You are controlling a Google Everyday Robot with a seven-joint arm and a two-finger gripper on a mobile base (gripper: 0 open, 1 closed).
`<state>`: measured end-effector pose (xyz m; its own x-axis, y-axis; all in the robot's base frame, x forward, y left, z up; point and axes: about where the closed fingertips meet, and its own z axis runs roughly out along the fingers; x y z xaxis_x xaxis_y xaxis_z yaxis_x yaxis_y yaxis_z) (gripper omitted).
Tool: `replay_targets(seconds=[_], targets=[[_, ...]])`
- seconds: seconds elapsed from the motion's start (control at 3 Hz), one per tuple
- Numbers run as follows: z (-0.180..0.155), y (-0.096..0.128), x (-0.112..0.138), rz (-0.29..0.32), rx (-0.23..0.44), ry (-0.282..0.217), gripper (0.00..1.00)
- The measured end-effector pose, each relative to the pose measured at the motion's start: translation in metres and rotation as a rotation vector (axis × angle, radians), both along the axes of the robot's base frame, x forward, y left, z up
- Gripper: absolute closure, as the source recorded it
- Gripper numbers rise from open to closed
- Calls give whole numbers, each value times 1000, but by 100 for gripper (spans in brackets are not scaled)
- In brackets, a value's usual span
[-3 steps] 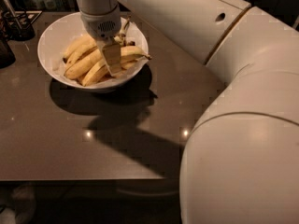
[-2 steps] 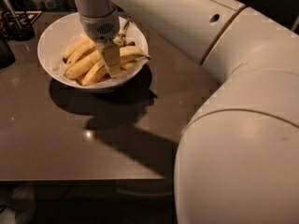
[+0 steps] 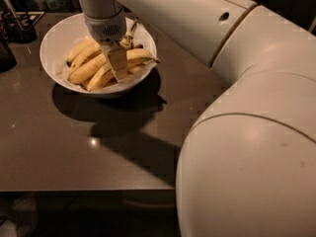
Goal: Pick banana from white bowl
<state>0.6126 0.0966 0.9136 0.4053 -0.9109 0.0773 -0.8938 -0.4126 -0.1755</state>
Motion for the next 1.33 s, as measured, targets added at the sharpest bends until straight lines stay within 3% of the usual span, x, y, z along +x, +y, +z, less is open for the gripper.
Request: replay_targets(seconds=[1.33], targets=[[-13,2,-10,-11,30,51,39]])
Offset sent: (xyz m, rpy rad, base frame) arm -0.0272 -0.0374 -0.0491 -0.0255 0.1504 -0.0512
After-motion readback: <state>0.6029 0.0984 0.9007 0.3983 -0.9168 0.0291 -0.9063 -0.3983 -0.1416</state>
